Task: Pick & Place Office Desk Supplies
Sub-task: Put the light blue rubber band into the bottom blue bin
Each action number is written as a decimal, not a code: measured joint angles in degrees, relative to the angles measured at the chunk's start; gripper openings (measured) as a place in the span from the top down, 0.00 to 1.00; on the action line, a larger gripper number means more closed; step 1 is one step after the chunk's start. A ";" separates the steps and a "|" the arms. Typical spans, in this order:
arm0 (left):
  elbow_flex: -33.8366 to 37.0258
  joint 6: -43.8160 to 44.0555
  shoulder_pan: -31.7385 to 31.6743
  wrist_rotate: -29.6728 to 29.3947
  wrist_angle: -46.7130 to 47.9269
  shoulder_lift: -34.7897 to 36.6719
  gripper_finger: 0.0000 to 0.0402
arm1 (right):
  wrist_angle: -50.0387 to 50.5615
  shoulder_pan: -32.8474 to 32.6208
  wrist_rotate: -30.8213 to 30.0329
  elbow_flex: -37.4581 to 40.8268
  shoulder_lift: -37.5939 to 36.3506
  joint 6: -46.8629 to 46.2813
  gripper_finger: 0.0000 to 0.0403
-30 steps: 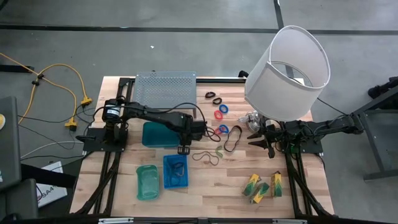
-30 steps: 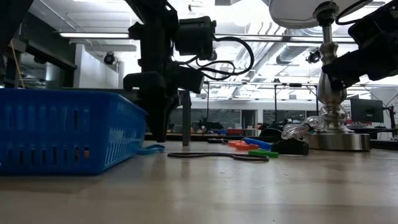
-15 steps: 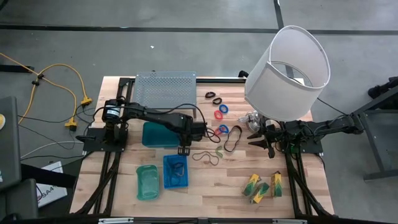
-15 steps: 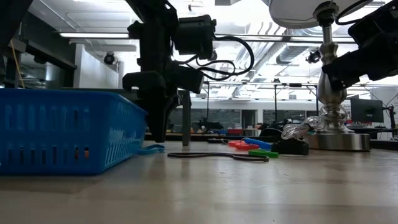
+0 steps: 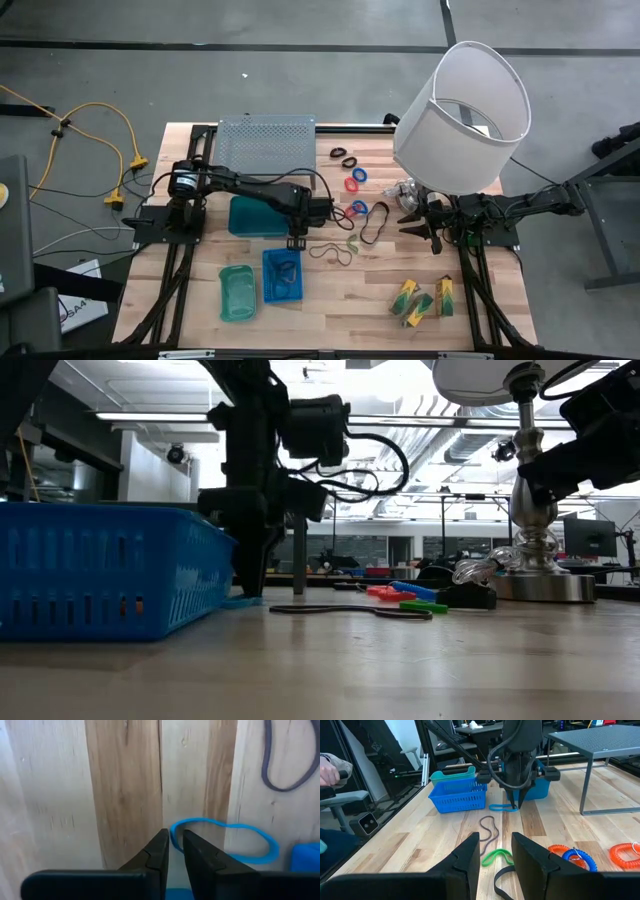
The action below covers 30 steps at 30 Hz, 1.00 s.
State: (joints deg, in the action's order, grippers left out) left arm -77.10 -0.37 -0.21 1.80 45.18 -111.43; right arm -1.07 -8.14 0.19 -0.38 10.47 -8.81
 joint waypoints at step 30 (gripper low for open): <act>0.02 -0.27 0.00 0.02 -0.12 -0.05 1.00 | 0.01 0.00 0.00 0.00 -0.01 0.00 0.75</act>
State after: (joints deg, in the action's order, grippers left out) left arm -77.08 -0.64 -0.21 1.83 45.06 -111.48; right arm -1.06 -8.14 0.19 -0.38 10.46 -8.81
